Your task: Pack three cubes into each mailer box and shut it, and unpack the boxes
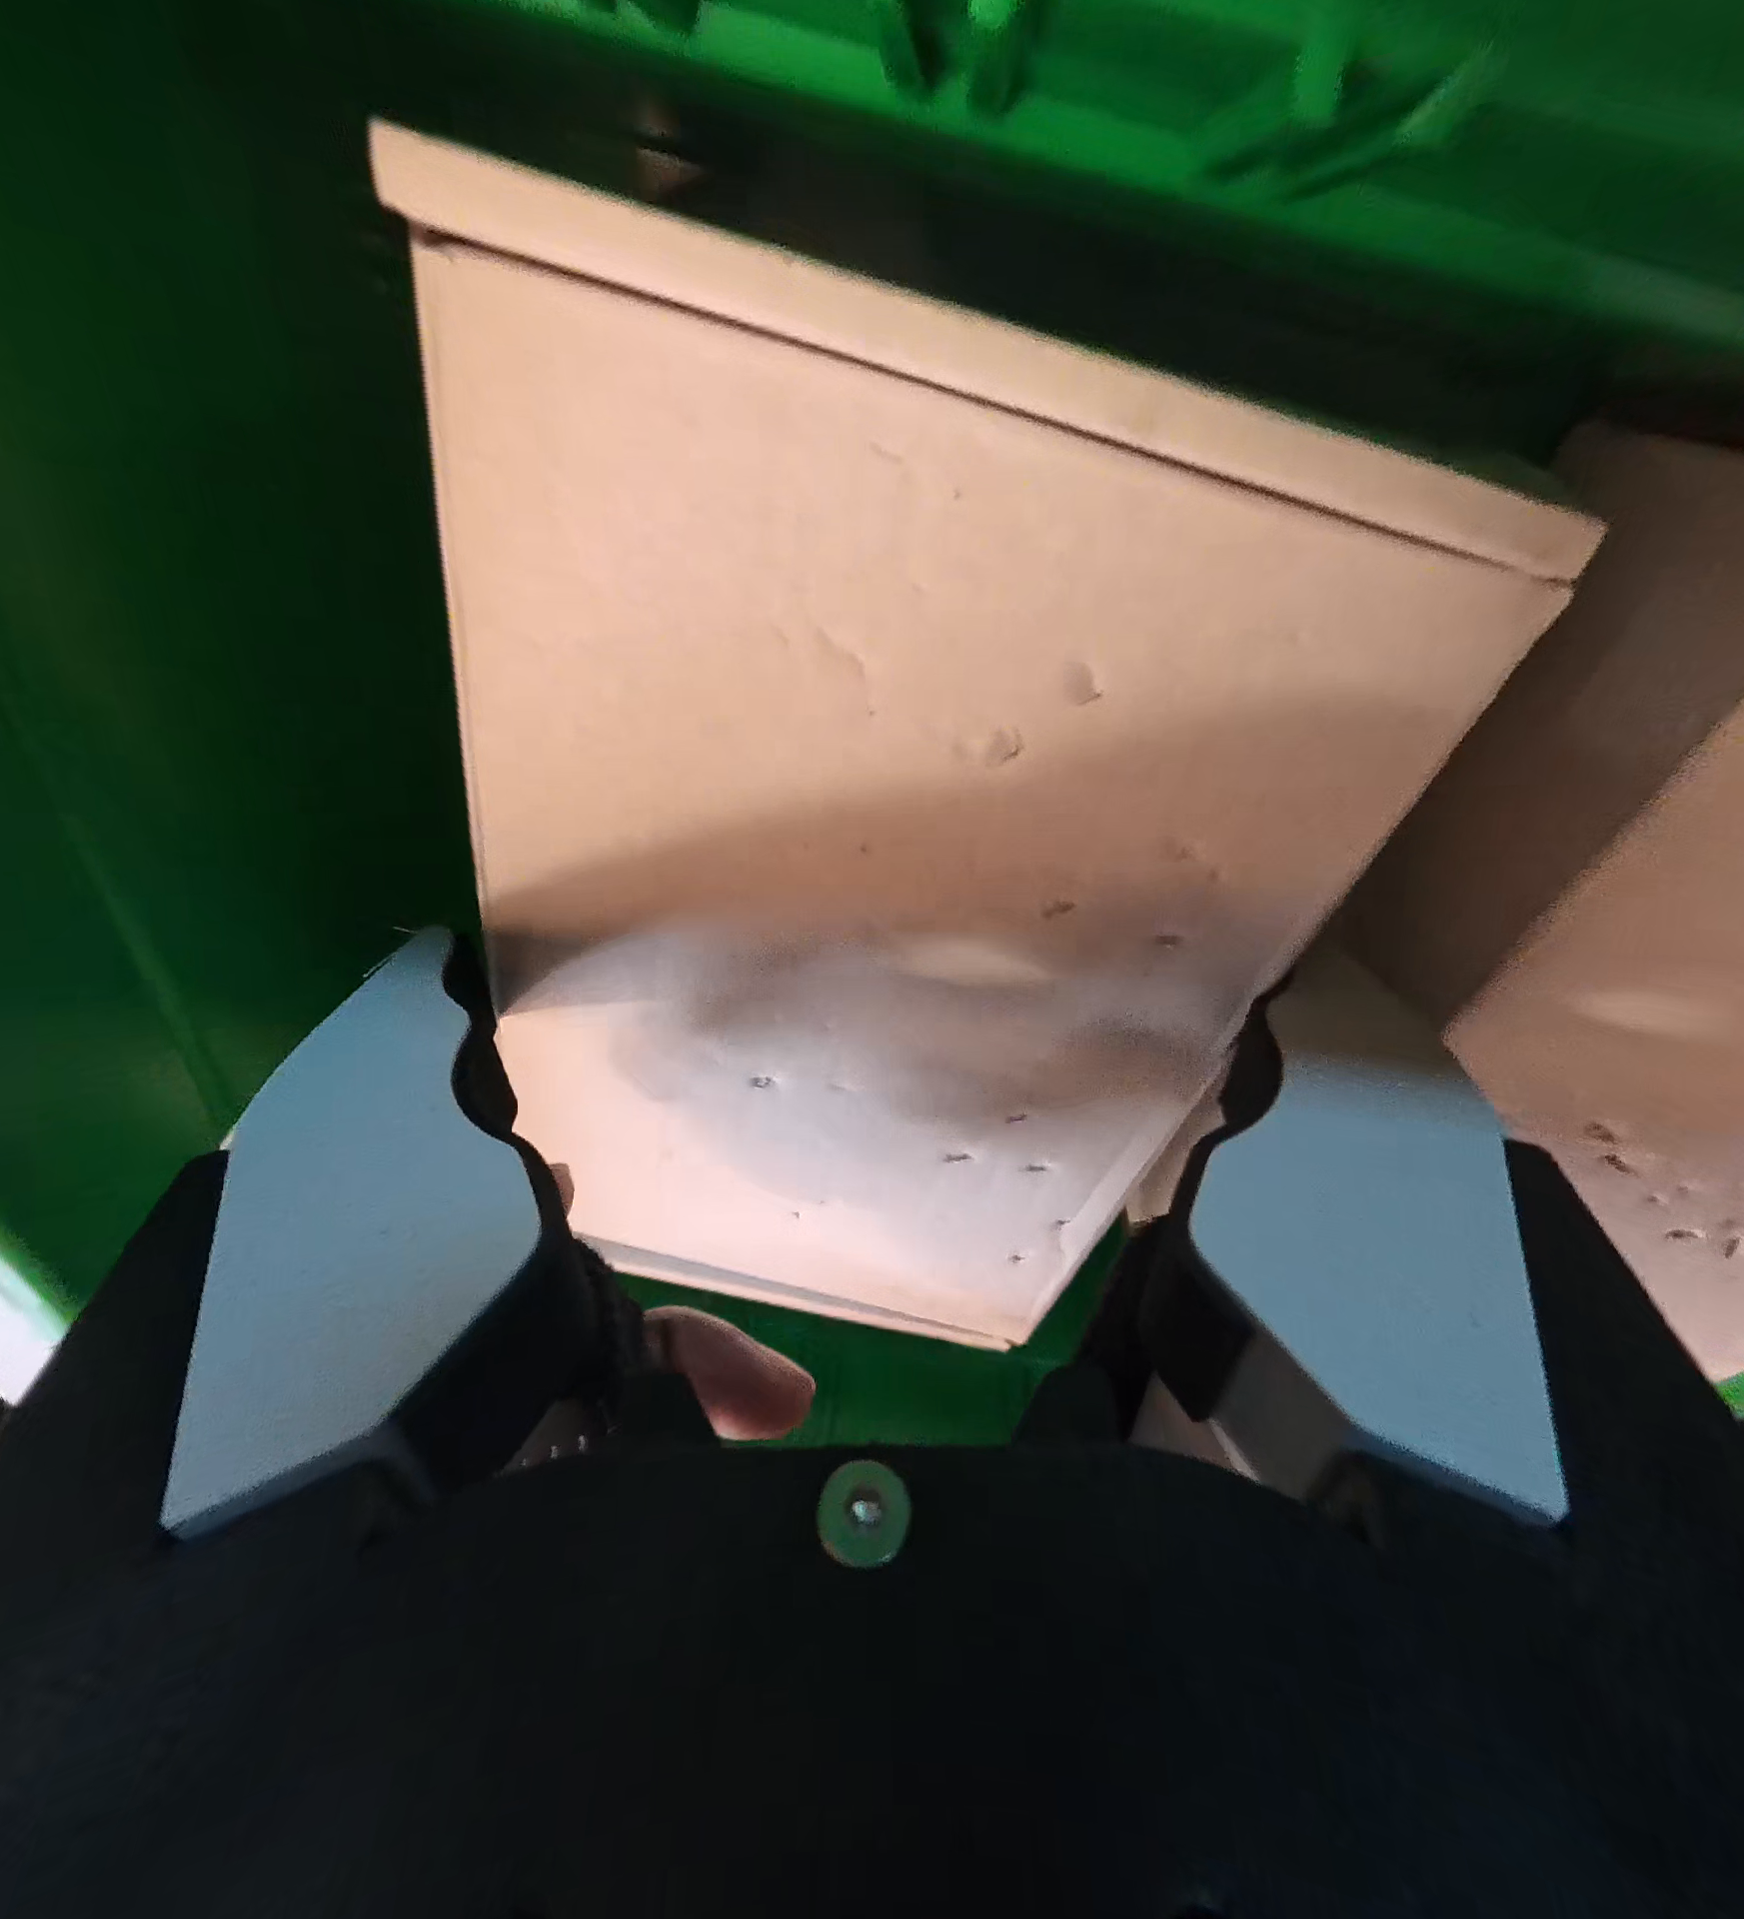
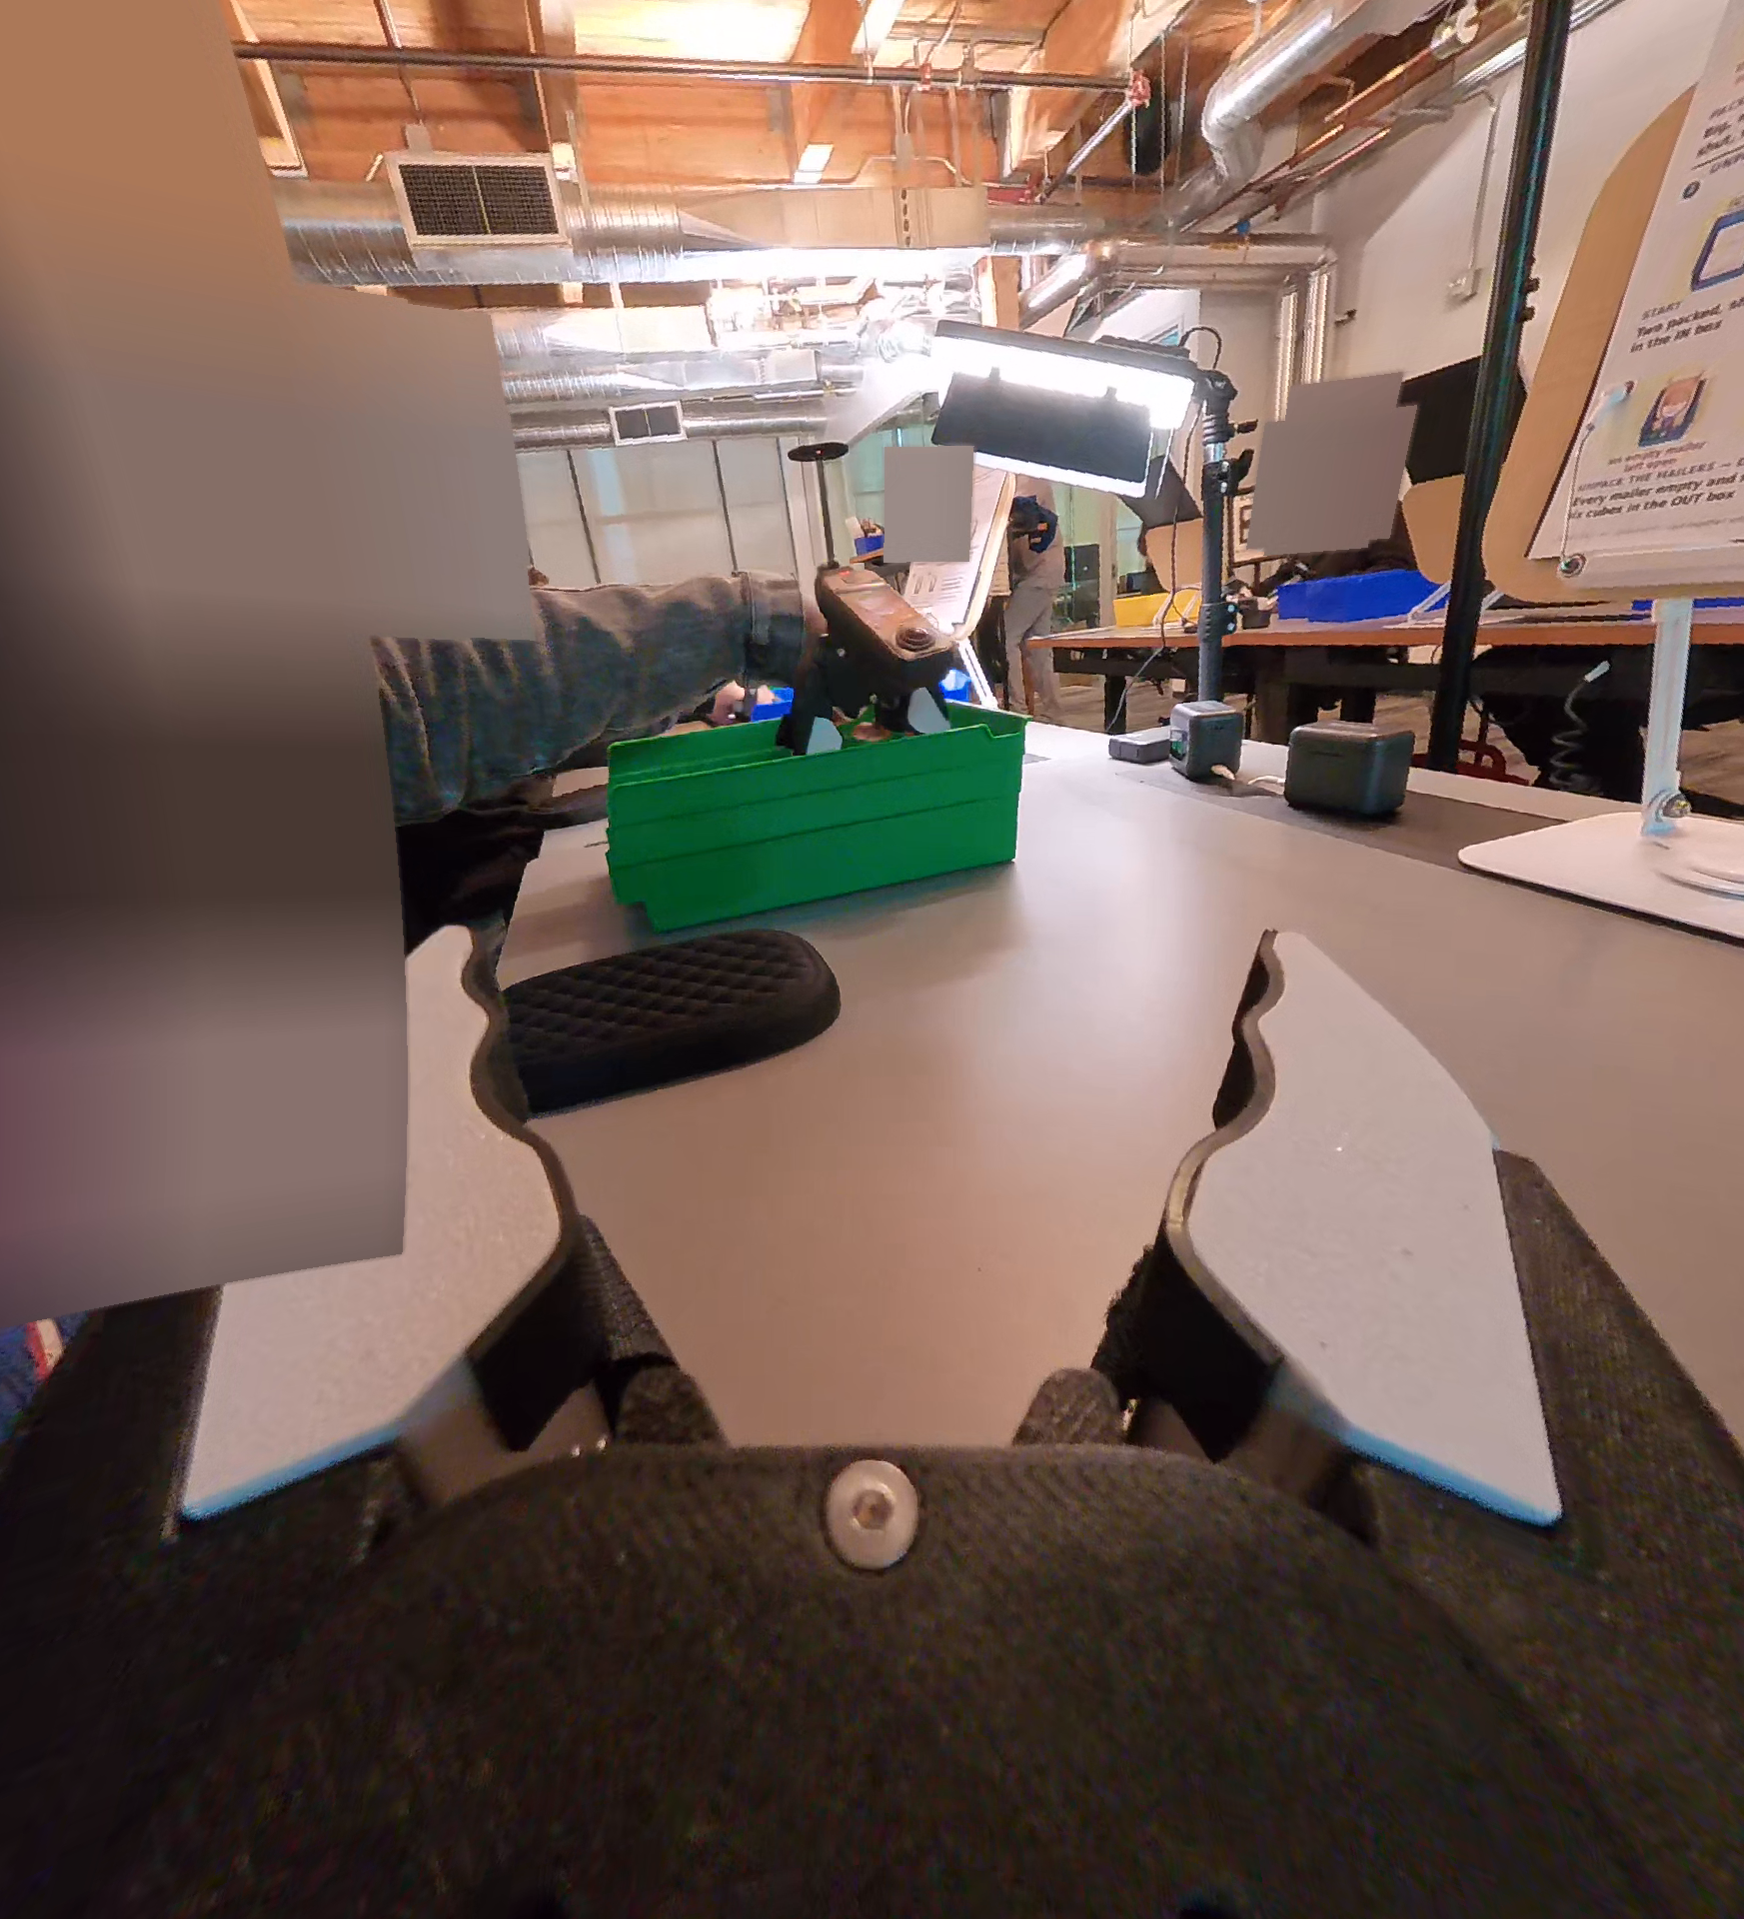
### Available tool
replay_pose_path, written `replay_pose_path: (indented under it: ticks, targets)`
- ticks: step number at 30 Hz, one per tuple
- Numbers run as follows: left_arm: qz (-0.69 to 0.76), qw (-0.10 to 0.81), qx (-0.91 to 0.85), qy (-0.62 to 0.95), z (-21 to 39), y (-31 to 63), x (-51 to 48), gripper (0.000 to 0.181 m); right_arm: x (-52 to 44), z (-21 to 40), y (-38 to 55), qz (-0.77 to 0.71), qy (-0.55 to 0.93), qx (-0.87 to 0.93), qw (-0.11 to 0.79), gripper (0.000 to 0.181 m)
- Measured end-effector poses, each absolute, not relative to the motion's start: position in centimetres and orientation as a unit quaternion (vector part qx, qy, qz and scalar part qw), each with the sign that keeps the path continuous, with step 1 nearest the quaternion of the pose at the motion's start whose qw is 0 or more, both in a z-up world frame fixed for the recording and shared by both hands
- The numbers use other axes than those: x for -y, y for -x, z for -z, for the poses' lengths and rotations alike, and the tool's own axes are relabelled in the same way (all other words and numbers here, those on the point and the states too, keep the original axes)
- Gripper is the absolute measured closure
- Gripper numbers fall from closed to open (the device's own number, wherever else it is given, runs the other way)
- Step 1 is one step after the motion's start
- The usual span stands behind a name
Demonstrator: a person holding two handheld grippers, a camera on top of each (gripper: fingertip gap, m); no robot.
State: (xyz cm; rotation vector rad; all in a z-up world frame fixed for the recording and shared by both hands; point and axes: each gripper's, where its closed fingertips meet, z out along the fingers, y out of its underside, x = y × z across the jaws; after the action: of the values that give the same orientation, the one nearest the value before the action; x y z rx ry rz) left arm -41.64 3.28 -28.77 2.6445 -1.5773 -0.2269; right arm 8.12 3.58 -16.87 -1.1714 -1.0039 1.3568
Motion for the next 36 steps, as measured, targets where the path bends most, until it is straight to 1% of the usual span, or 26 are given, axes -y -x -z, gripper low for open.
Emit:
replay_pose_path:
  ticks: [5, 13, 17, 21, 23, 24, 29, 36]
  targets:
    - [0.090, 0.004, 0.507, -0.857, 26.3, 42.0, -3.3, 0.049, -3.8, 16.8, -8.2, -0.568, 0.490, 0.414, 0.516, 0.049]
    - [0.149, -0.050, 0.493, -0.856, 18.1, 41.3, -3.6, 0.049, -3.4, 16.9, -8.1, -0.564, 0.484, 0.423, 0.519, 0.052]
    - [0.166, -0.075, 0.505, -0.844, 14.4, 38.2, -4.1, 0.049, -3.2, 16.9, -8.1, -0.560, 0.480, 0.430, 0.521, 0.053]
    - [0.158, -0.114, 0.523, -0.829, 12.9, 32.8, -5.7, 0.049, -3.0, 16.9, -8.1, -0.559, 0.477, 0.434, 0.522, 0.053]
    - [0.137, -0.134, 0.537, -0.822, 13.2, 29.2, -6.7, 0.049, -3.0, 16.9, -8.1, -0.557, 0.476, 0.436, 0.523, 0.051]
    - [0.122, -0.141, 0.544, -0.818, 13.7, 27.2, -7.1, 0.049, -3.0, 16.9, -8.1, -0.556, 0.476, 0.436, 0.523, 0.053]
    - [0.083, -0.157, 0.583, -0.793, 17.8, 18.1, -9.5, 0.050, -3.0, 16.9, -8.1, -0.553, 0.475, 0.436, 0.527, 0.053]
    - [0.048, -0.126, 0.607, -0.783, 25.7, 8.8, -10.5, 0.050, -2.9, 16.9, -8.2, -0.553, 0.473, 0.436, 0.529, 0.053]
